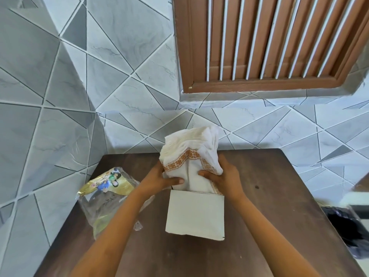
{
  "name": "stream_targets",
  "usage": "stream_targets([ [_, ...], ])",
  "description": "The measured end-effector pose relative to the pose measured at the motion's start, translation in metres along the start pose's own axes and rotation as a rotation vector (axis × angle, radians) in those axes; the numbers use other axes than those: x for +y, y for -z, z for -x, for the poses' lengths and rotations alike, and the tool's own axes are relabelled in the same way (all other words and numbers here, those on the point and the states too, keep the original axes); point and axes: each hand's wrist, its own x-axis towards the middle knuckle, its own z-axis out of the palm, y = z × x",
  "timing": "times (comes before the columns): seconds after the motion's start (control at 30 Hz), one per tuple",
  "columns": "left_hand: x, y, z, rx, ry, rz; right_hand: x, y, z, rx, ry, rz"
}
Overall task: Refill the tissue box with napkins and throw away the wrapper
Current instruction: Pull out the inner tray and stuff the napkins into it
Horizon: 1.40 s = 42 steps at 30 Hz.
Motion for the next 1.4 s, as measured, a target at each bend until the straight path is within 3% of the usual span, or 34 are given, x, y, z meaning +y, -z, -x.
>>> stream_targets([
  [0.27, -0.005, -0.003, -0.007, 0.038, -0.012, 0.009, -0.01, -0.004, 0.0, -0.026, 0.093, 0.2],
  [0.83, 0.01, -0.016, -0.011, 0.109, -0.052, 0.261, -0.008, -0.004, 0.0, -0.018, 0.078, 0.221],
  [1.23, 0.005, -0.022, -0.016, 0.238, -0.092, 0.233, -0.011, -0.014, -0.003, -0.08, 0.074, 0.53],
  [1.4, 0.003, -0.018, -0.014, 0.22, -0.094, 0.211, -0.007, -0.005, -0.003, -0.171, 0.092, 0.413],
])
